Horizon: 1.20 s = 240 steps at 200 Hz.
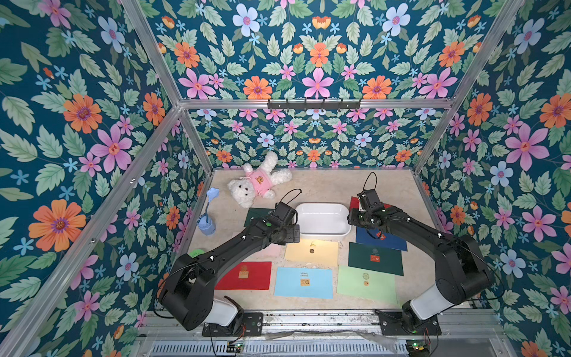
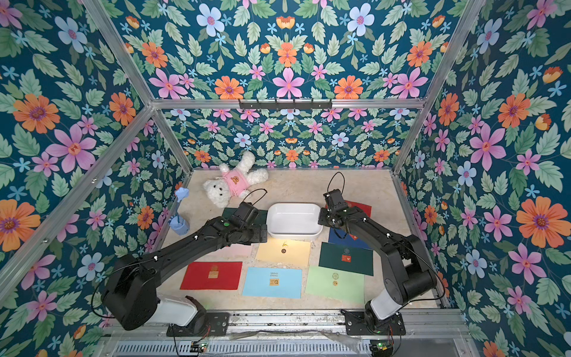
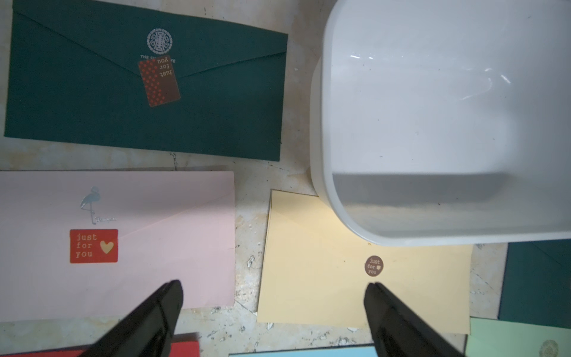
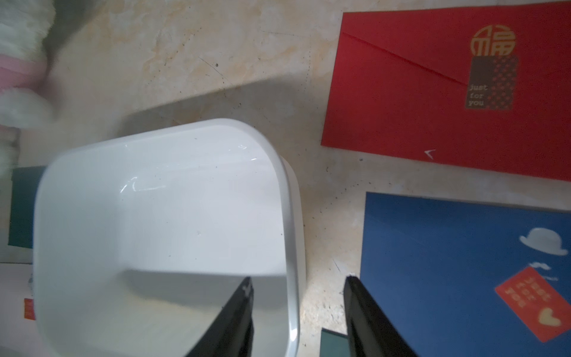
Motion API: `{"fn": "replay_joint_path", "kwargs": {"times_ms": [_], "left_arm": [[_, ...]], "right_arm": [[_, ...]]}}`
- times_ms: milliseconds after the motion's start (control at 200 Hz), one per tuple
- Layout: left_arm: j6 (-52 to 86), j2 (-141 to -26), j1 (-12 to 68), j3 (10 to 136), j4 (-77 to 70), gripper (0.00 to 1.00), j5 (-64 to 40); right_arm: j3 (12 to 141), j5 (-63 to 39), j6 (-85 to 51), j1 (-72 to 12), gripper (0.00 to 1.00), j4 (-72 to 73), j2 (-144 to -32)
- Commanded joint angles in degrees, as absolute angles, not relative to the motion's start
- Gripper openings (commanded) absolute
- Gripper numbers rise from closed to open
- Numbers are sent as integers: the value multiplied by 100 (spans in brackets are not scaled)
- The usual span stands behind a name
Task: Put the sealed envelopes into the storage box
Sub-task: Adjust the storage box at the center of the board.
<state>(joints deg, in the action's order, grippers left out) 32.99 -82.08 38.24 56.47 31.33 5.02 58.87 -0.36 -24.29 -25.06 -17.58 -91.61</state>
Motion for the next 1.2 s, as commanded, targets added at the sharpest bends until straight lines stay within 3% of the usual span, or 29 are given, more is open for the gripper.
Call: {"fn": "replay_joint_path", "kwargs": {"times_ms": [0,310,720,1065,1195], "left_arm": [[3282,-8257,3823,5719,3196,99,587],[3257,-8376,3823,5793,3190,99,589],[3200,-8367,3814,5774,3199,99,637],[3204,-8403,3814,5670,3192,99,489],[3235,-8356,3813,5601,3171,99,450]], "right_arm": [[5880,-198,-2238,-2505,43,-1587,-9326],[5840,-236,-2449,-2509,24,-1224,-9642],[6233,-214,-2505,-2463,9,-1242,-10086],[6890,-177,-2183,-2317,11,-1523,-10652],[6990,-152,-2063,-2315,26,-1617,-10578]]}}
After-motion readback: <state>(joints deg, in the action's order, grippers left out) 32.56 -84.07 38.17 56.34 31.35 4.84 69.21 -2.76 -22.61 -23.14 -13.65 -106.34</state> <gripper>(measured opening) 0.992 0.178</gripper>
